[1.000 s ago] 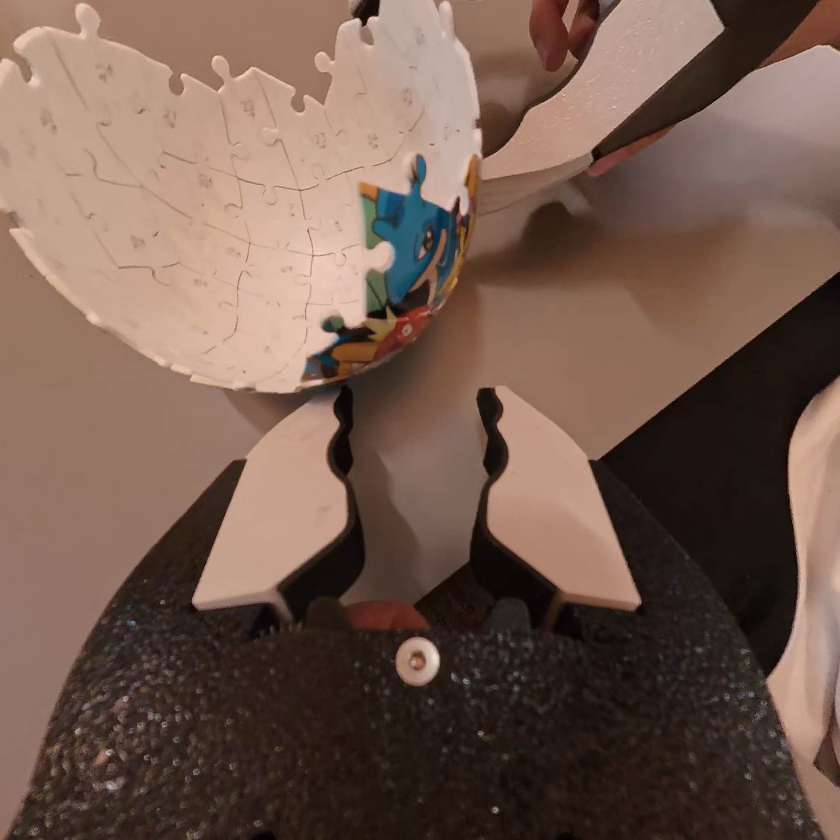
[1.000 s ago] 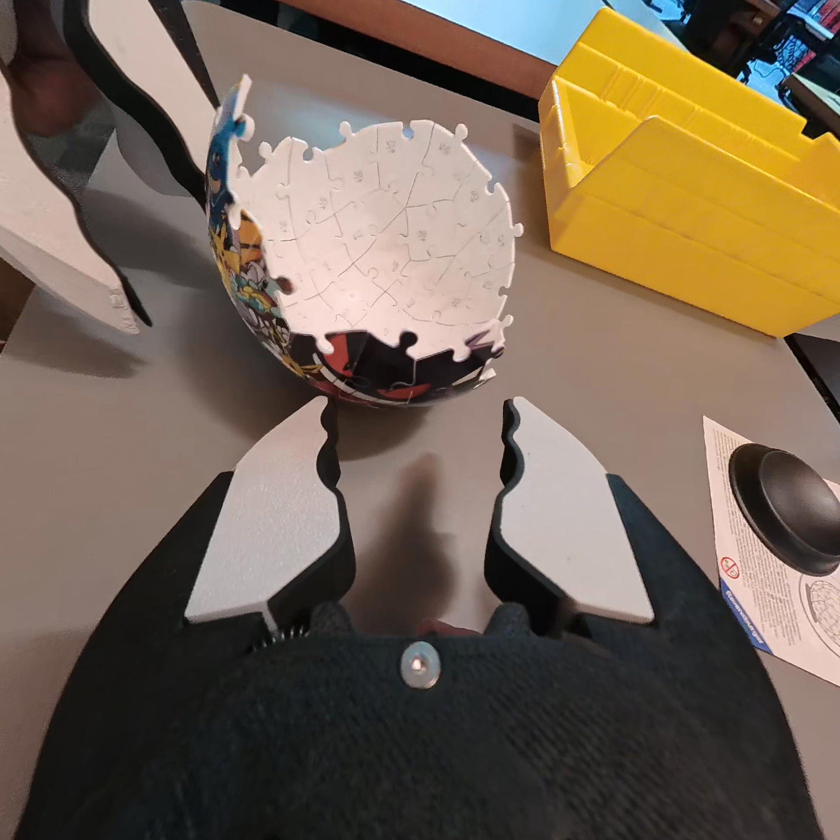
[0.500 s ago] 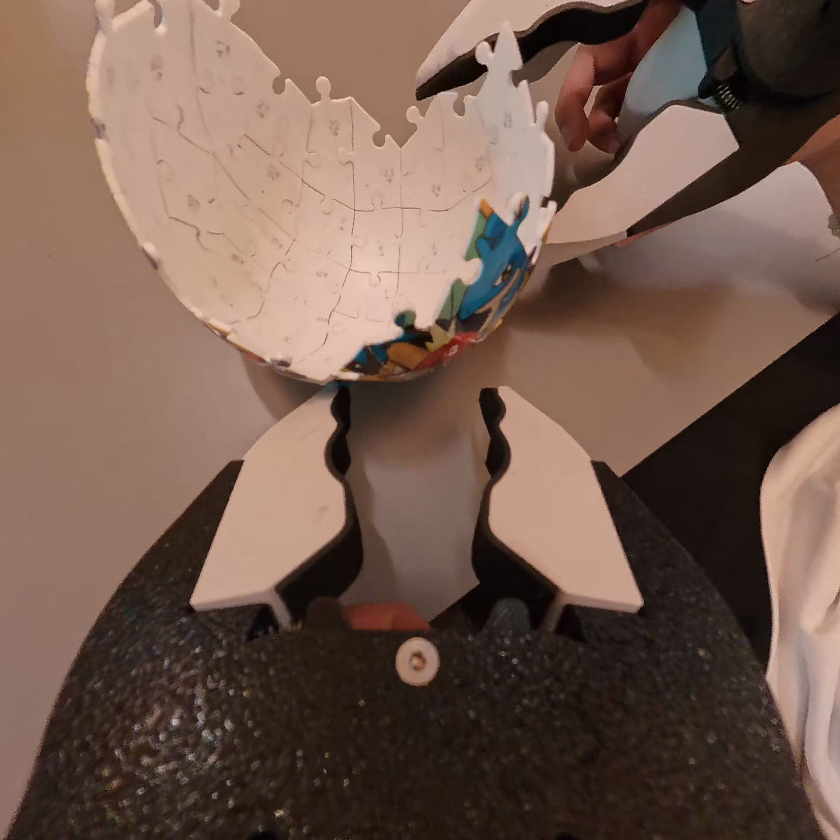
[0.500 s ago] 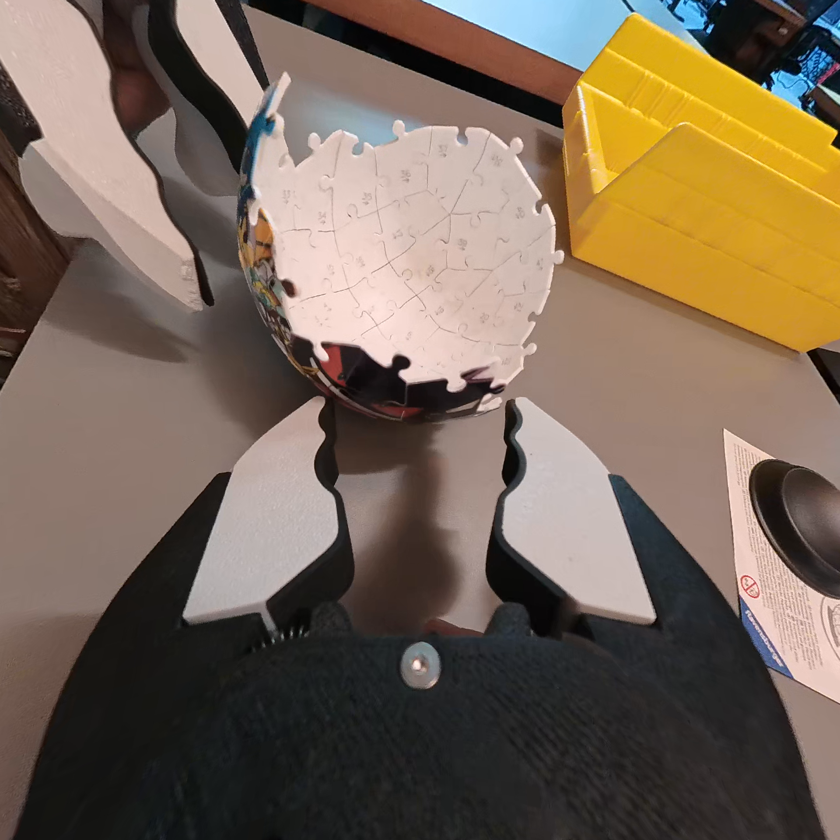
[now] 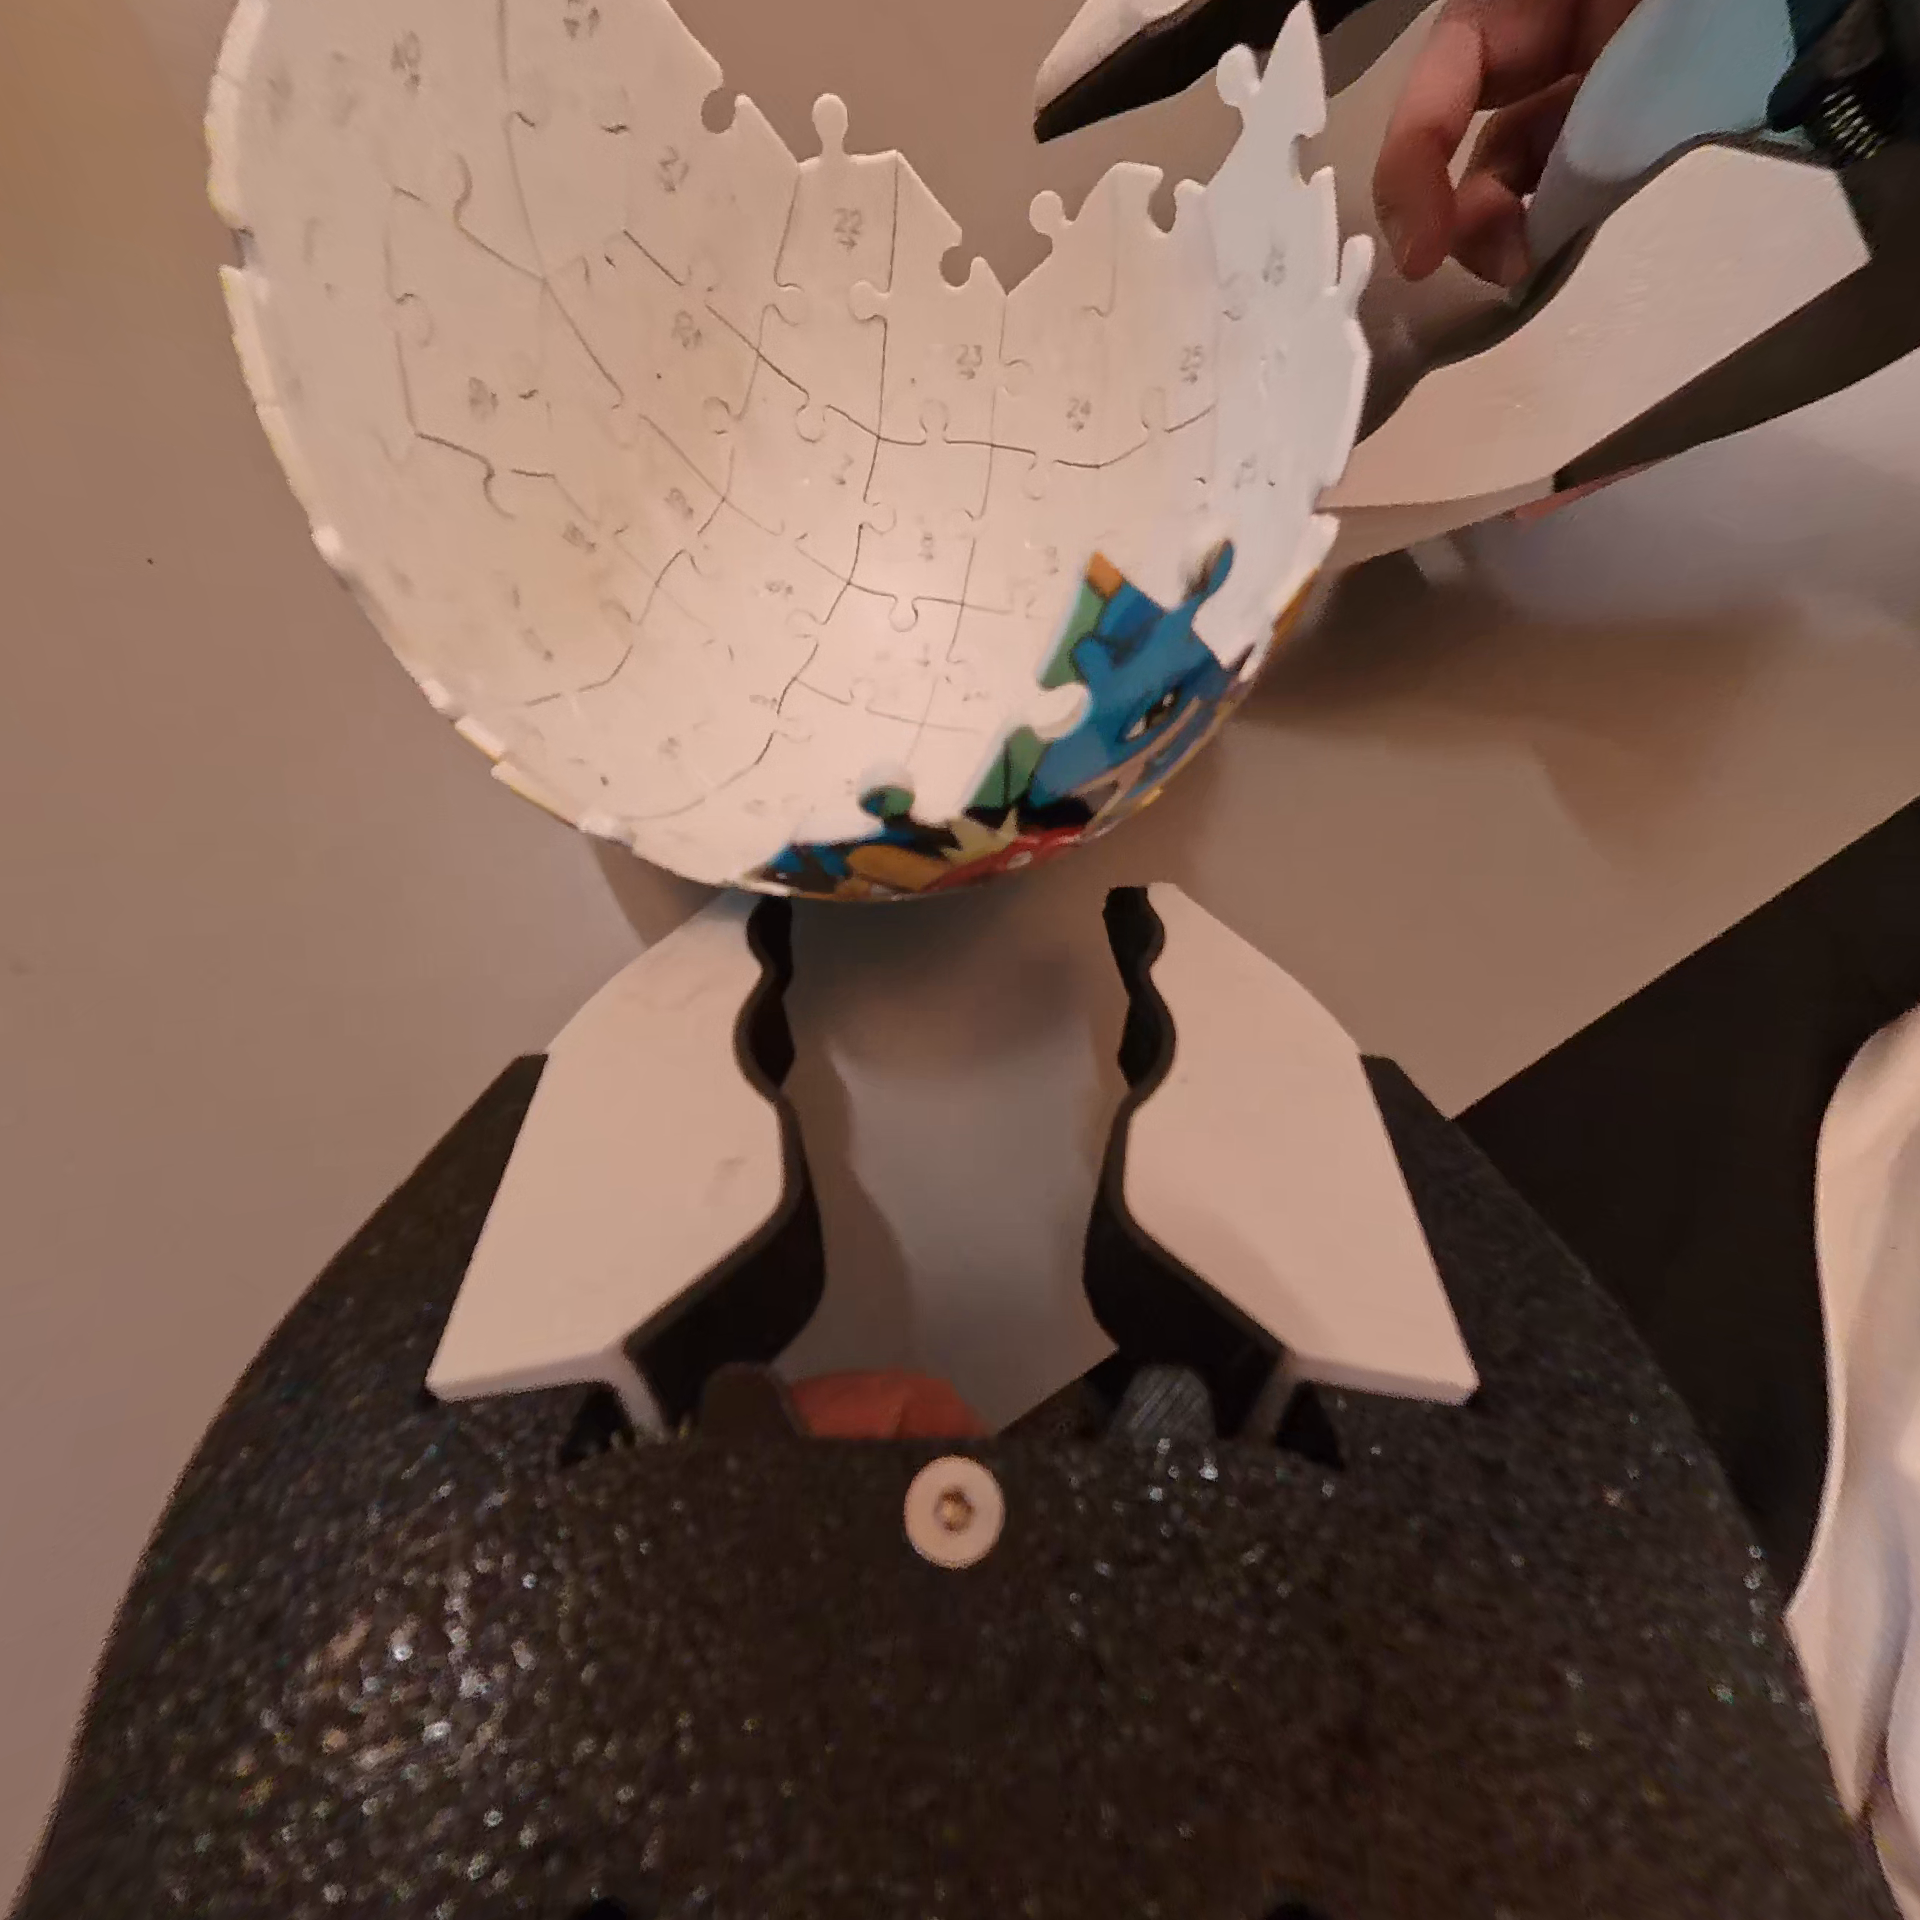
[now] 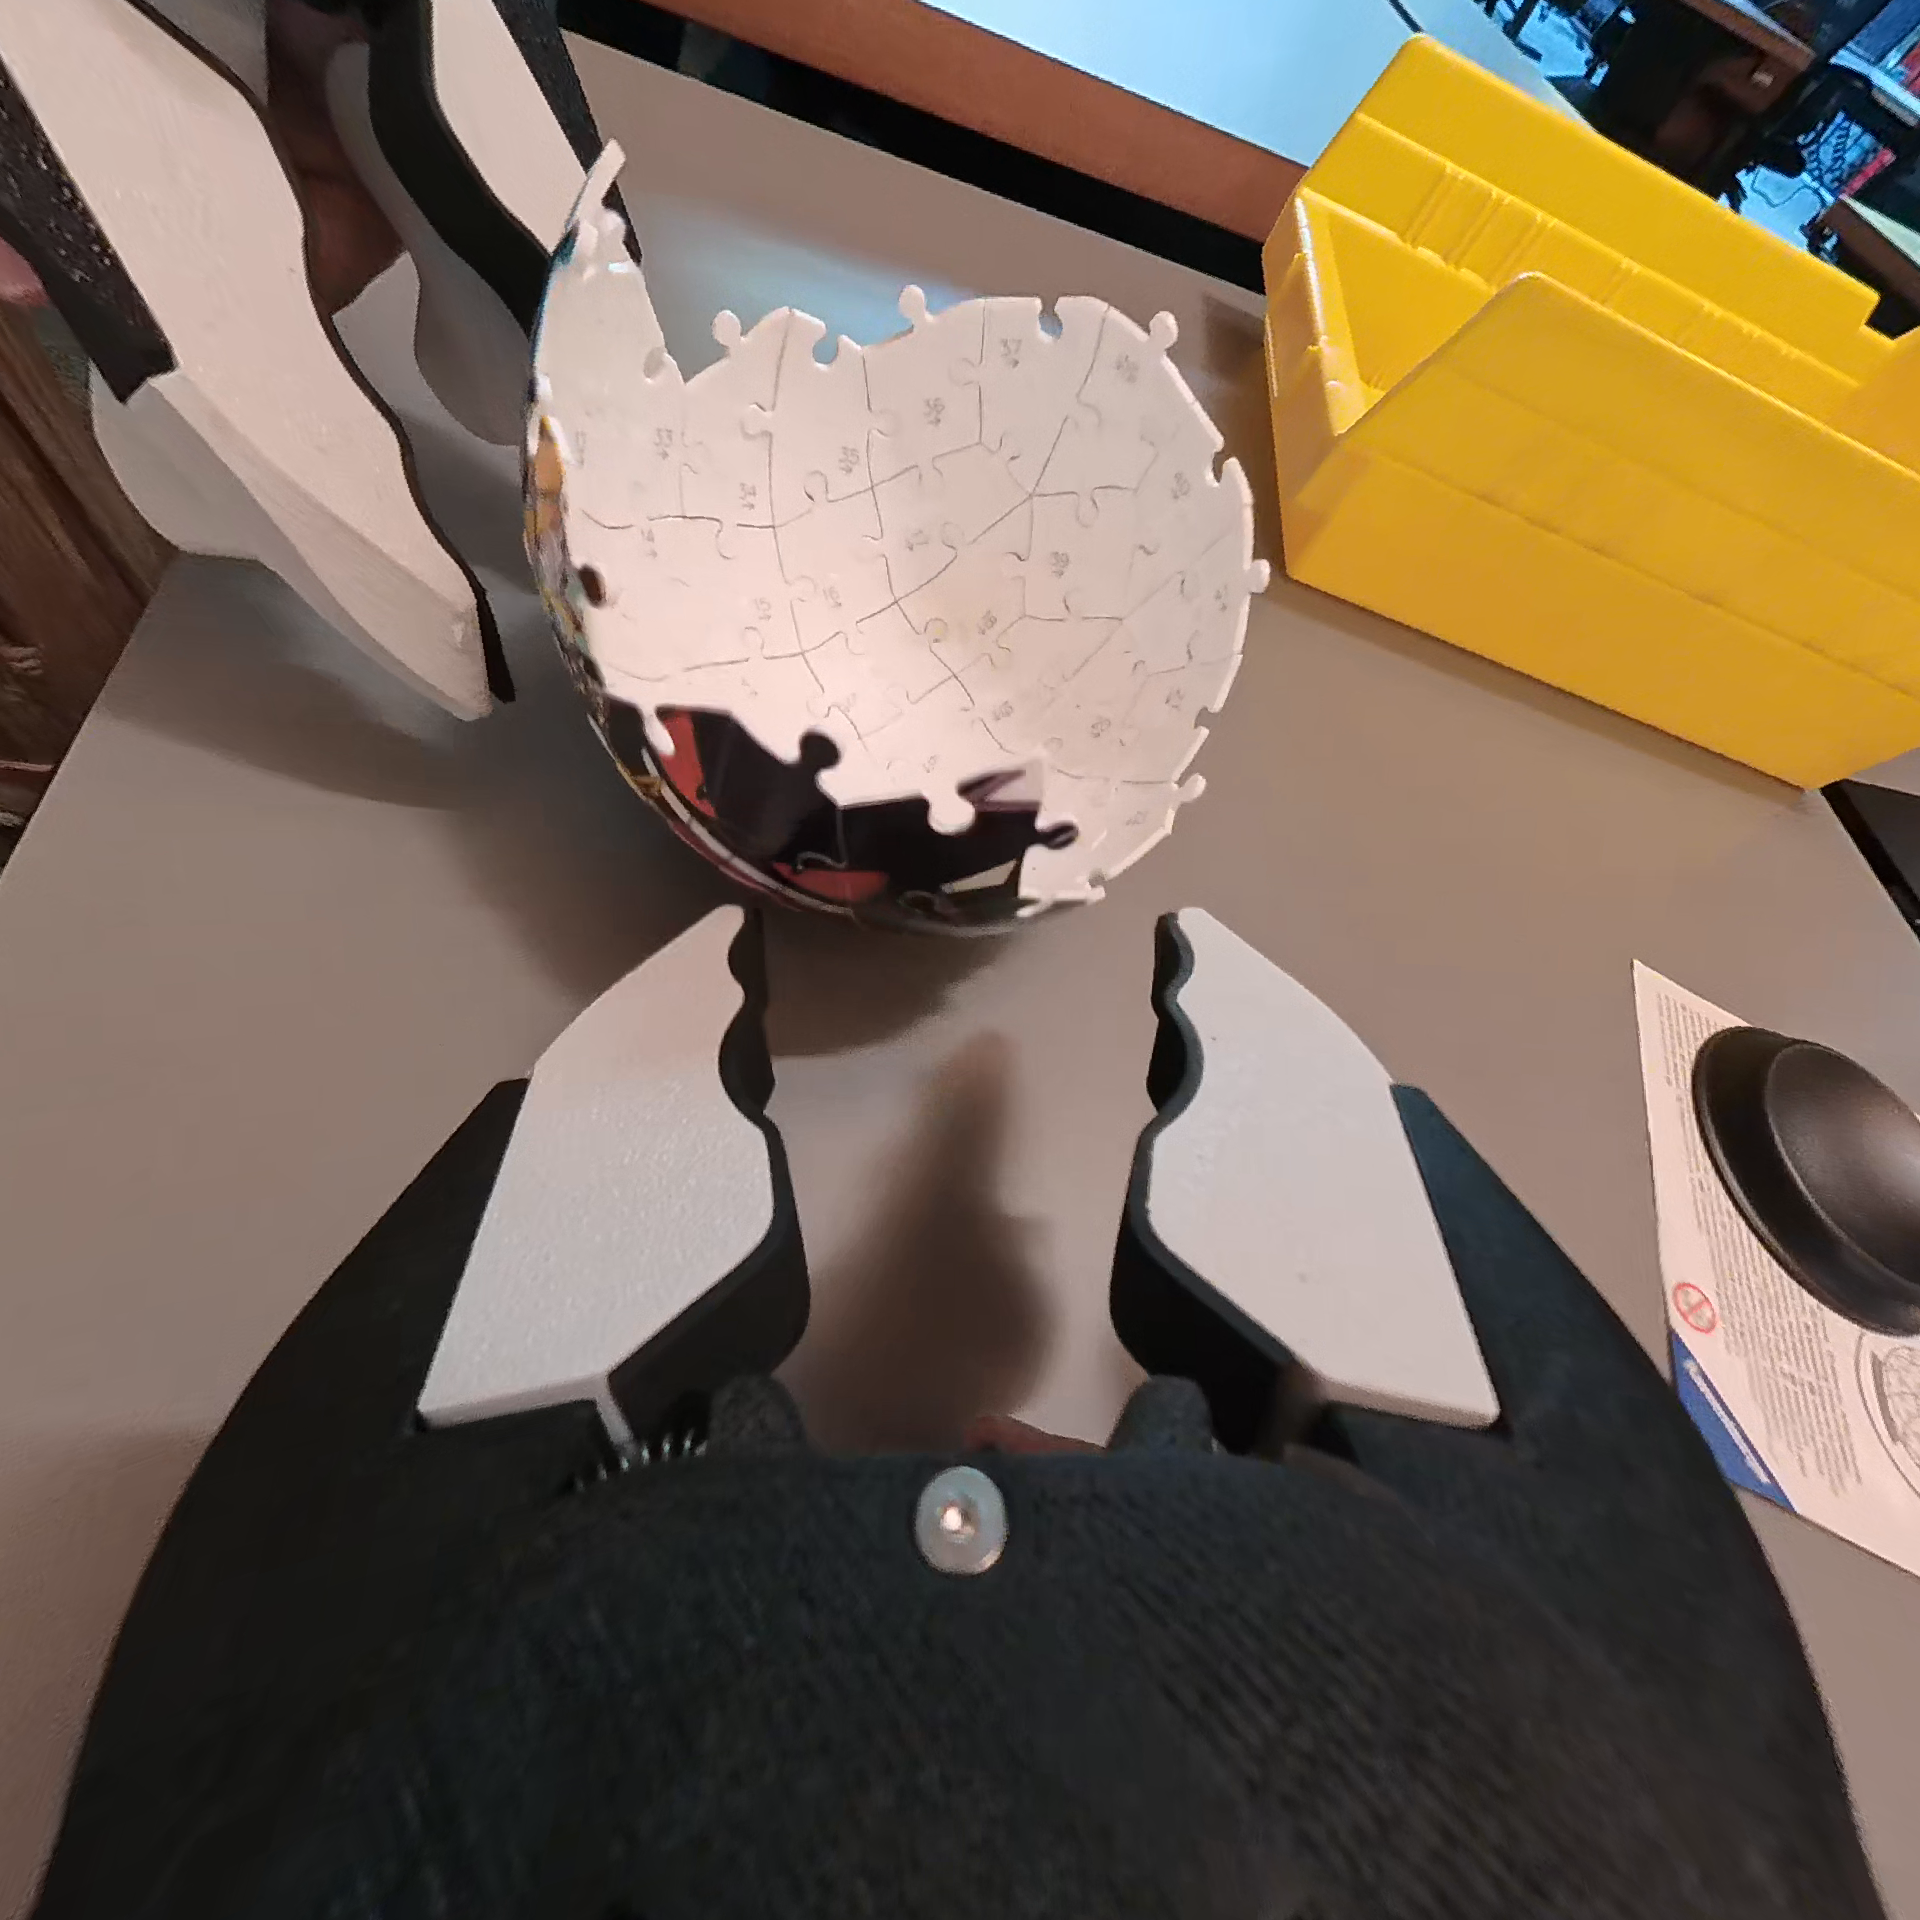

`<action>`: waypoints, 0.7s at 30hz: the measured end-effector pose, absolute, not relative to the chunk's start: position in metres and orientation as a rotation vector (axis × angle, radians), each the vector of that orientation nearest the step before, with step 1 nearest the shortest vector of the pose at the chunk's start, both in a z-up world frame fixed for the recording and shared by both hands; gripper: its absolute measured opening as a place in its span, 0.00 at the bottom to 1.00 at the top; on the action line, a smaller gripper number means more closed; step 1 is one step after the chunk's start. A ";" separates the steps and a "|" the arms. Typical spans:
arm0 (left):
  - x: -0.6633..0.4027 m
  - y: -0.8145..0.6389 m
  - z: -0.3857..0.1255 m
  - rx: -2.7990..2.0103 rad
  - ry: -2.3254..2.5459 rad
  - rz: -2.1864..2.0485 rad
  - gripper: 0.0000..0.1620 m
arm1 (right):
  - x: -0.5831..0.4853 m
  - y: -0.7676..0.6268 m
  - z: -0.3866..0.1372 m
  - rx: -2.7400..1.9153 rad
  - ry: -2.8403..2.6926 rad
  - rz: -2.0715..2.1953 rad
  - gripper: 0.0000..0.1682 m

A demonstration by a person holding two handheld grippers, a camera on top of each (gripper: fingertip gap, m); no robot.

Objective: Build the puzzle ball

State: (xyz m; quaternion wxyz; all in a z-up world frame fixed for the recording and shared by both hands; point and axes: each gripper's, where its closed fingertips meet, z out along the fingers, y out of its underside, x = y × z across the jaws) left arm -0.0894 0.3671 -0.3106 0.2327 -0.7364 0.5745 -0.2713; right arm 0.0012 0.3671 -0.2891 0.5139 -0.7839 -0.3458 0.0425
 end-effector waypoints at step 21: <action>-0.101 0.385 -0.319 -2.076 1.489 -0.629 0.40 | 0.201 0.272 -0.292 -2.170 -0.277 -0.261 0.24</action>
